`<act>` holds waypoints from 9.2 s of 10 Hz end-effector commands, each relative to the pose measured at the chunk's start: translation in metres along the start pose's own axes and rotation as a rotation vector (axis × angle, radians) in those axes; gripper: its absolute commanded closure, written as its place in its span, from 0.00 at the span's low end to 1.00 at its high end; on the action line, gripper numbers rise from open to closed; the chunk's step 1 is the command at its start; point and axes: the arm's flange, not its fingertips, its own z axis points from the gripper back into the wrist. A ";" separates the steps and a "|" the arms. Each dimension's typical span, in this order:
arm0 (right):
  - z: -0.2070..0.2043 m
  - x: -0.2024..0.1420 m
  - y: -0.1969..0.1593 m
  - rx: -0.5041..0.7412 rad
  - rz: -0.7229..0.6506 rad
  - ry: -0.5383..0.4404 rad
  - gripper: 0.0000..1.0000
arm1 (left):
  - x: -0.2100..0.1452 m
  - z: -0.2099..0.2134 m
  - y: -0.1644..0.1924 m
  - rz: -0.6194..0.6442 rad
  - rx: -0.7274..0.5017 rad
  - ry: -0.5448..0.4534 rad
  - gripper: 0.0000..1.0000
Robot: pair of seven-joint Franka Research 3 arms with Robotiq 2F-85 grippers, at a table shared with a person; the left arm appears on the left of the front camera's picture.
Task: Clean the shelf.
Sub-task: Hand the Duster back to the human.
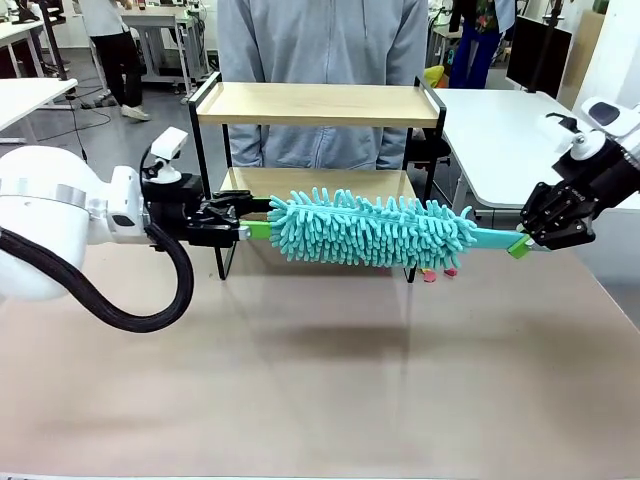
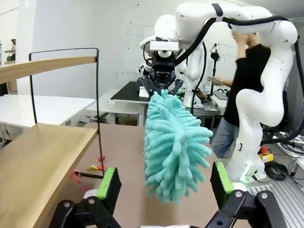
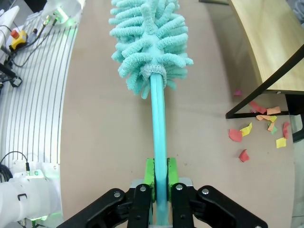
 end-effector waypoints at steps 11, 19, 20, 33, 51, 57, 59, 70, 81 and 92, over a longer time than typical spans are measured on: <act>0.000 0.000 0.001 -0.001 0.007 -0.026 0.87 | -0.009 -0.086 -0.007 0.007 -0.079 -0.001 0.56; 0.000 0.000 0.001 -0.001 0.007 -0.026 0.87 | -0.007 -0.076 -0.010 0.027 -0.095 0.028 1.00; 0.000 0.000 0.001 -0.001 0.007 -0.026 0.87 | -0.006 -0.075 -0.010 0.031 -0.098 0.024 1.00; 0.076 -0.011 0.020 -0.042 -0.078 -0.270 0.00 | -0.010 -0.074 -0.006 0.014 -0.071 0.023 1.00; 0.153 -0.074 0.041 -0.236 -0.257 -0.513 0.00 | 0.167 0.015 -0.068 -0.113 0.410 -0.189 0.83; 0.153 -0.074 0.041 -0.236 -0.257 -0.513 0.00 | 0.179 0.178 -0.115 -0.168 1.142 -0.422 0.83; 0.153 -0.074 0.041 -0.236 -0.257 -0.513 0.00 | 0.165 0.213 -0.122 -0.152 1.321 -0.425 0.83; 0.153 -0.074 0.041 -0.236 -0.257 -0.513 0.00 | -0.014 0.207 -0.052 0.035 1.460 -0.248 0.83; 0.153 -0.074 0.041 -0.236 -0.257 -0.513 0.00 | 0.040 0.281 -0.049 0.100 1.401 -0.180 0.83; 0.153 -0.074 0.041 -0.236 -0.257 -0.513 0.00 | 0.040 0.281 -0.049 0.100 1.401 -0.180 0.83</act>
